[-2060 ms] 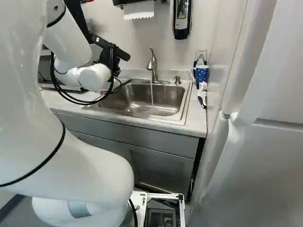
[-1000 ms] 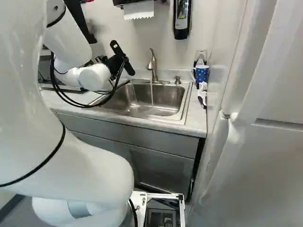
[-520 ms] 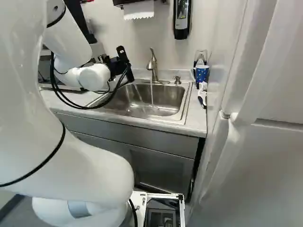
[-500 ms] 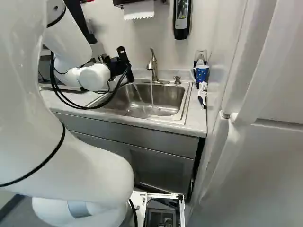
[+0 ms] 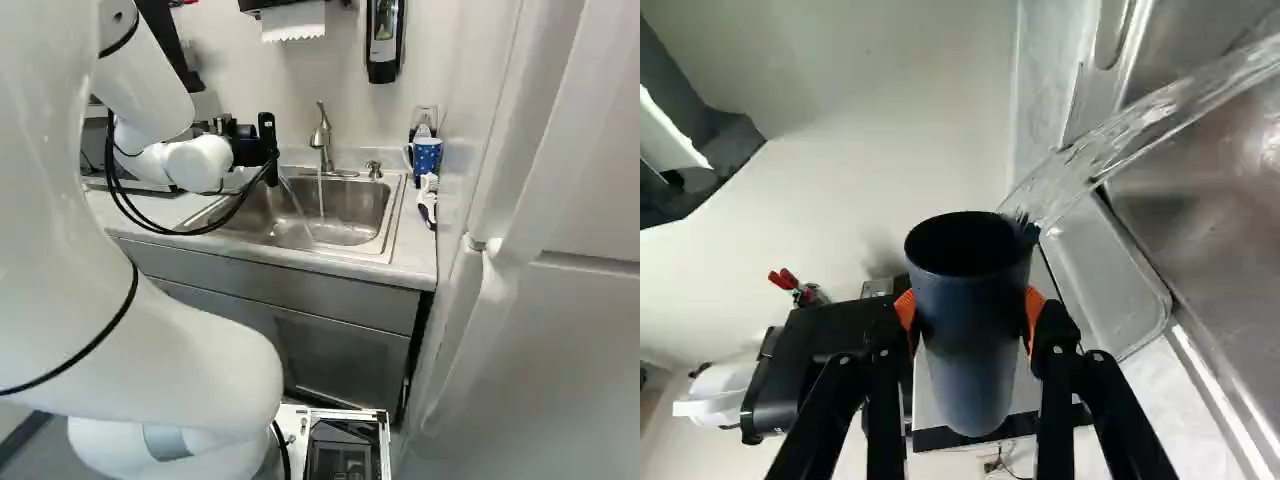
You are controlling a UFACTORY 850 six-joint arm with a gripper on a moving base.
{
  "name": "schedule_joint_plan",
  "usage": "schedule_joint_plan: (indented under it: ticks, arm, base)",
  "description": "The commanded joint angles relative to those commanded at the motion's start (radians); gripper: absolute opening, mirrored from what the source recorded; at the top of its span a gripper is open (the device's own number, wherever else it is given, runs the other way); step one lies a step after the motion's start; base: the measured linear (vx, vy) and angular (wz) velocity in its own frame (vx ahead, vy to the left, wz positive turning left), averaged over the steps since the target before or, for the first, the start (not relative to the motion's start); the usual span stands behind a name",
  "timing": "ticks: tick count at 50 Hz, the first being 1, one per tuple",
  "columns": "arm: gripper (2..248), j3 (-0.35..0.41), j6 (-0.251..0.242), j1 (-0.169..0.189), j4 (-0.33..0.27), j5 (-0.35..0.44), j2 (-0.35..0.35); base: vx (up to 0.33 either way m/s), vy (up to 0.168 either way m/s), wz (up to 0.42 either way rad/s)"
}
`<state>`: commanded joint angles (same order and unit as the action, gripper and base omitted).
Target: Rinse the cup and place it in the tray
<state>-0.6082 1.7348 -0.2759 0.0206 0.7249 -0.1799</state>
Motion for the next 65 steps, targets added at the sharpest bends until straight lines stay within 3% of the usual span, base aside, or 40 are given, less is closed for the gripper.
schedule_joint_plan:
  ticks: [43,65]
  arm:
    - [122,0.000,0.452,0.000,0.000,0.000,0.000]
    - [122,0.000,0.452,0.000,0.000,0.000,0.000]
  base:
    - [0.000,0.000,0.000]
    - [0.000,0.000,0.000]
